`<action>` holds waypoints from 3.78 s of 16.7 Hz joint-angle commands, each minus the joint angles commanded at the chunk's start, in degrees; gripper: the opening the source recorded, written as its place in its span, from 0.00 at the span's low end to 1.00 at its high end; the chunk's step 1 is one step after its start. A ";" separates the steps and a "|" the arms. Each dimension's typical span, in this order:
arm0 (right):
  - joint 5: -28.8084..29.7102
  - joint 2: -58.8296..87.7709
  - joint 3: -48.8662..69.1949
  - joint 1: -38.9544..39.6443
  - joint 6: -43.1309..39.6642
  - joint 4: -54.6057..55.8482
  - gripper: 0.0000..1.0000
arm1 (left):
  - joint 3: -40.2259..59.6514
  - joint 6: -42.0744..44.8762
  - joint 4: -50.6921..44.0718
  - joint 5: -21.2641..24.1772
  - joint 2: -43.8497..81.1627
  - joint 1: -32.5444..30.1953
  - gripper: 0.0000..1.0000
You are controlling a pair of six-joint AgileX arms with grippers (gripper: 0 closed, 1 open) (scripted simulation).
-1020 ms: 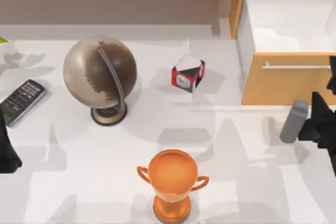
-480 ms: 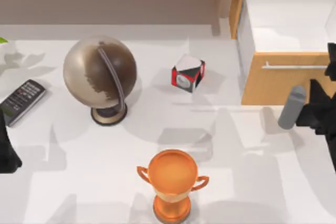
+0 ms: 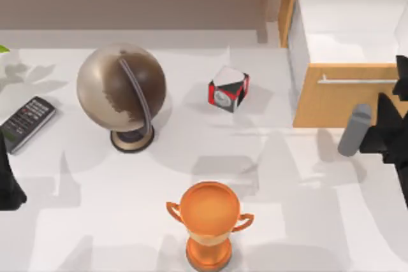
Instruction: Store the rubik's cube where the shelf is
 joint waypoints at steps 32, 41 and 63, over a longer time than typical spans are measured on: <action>-3.94 4.53 14.18 -3.94 0.10 -9.94 0.00 | 0.00 0.00 0.00 0.00 0.00 0.00 1.00; -5.75 8.86 25.19 -5.74 0.19 -16.68 0.00 | 0.00 0.00 0.00 0.00 0.00 0.00 1.00; -8.20 17.61 45.52 -8.28 0.22 -28.31 0.00 | 0.00 0.00 0.00 0.00 0.00 0.00 1.00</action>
